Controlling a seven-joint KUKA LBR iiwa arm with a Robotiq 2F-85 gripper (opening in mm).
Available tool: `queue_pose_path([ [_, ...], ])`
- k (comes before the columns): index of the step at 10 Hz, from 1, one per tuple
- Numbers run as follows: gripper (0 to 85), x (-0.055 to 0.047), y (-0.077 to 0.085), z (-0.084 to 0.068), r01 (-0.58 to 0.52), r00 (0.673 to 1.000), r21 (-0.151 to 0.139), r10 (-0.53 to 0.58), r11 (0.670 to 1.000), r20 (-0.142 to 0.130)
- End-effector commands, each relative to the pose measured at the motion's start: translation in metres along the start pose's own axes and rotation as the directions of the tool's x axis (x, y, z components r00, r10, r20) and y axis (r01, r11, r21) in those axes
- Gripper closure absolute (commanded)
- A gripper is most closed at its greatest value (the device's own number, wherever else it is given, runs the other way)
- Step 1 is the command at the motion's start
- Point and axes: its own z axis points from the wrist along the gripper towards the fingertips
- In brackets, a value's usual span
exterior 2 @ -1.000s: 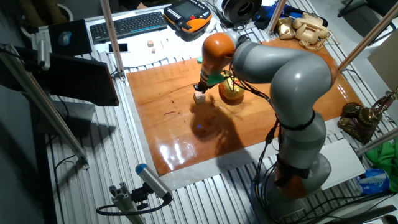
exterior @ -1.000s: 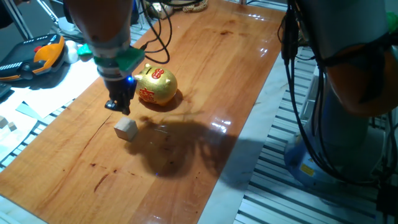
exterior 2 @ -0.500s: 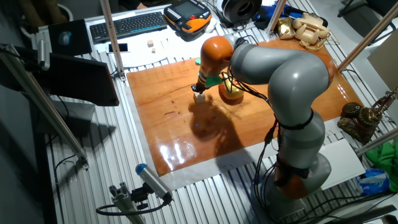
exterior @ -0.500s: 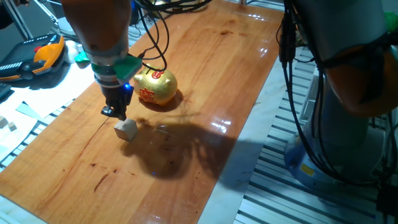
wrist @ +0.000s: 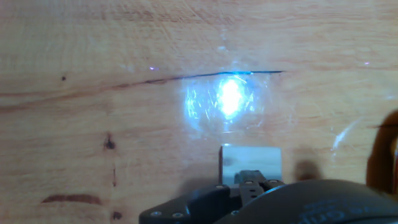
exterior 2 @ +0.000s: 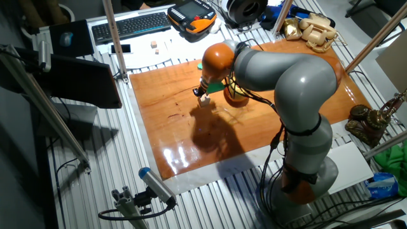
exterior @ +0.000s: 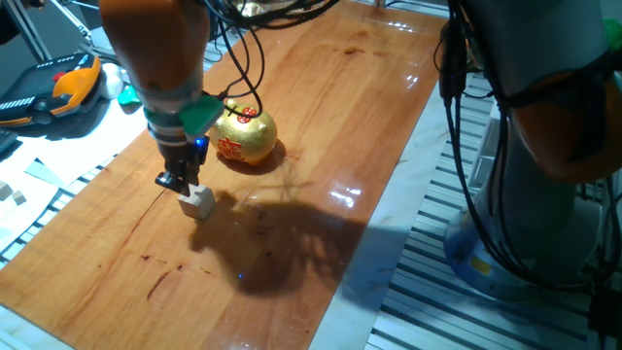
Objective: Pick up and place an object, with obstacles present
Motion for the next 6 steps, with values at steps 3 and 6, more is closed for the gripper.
queue_pose_path([
  [3, 17.0, -0.0006, -0.0012, 0.0014, -0.06, 0.998, 0.019, 0.059, 0.998, 0.015],
  [6, 17.0, -0.0022, -0.003, 0.0054, -0.081, 0.997, 0.022, 0.081, 0.996, -0.004],
])
